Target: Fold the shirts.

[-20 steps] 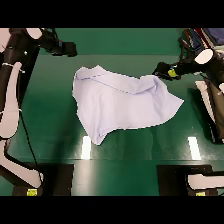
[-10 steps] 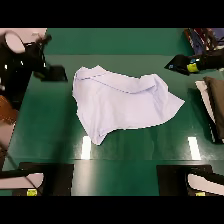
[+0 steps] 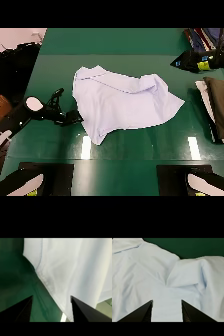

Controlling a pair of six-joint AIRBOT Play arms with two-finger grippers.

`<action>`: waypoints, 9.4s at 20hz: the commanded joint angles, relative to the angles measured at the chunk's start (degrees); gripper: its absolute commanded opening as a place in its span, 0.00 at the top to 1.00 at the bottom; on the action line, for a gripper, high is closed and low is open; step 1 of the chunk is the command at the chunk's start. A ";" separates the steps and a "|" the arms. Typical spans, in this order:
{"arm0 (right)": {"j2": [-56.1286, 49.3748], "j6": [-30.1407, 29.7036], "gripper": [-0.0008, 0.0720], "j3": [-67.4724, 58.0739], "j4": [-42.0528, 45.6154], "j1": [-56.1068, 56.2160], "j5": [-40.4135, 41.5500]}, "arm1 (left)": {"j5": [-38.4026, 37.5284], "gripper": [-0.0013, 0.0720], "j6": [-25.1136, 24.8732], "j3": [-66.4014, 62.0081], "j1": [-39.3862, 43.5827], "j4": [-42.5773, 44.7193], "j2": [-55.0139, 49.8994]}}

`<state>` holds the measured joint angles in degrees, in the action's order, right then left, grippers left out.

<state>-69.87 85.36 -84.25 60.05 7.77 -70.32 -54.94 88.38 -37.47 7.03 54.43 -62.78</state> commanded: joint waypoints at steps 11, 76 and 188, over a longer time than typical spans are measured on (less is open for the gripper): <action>0.35 0.04 0.41 0.00 -0.44 -0.02 -2.14 | 17.77 0.61 -6.62 3.19 -0.02 -15.93 -5.49; 1.95 -12.33 0.96 34.07 -13.46 -17.53 9.64 | -0.74 0.95 -6.93 -23.65 -3.32 1.27 5.27; 20.37 -5.55 0.97 50.99 9.70 -30.86 -13.79 | -17.00 0.95 -1.36 8.17 -5.35 0.98 23.78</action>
<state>-53.43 80.03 -30.04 68.38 -23.33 -79.40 -68.64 83.37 -29.06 1.69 51.46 -43.75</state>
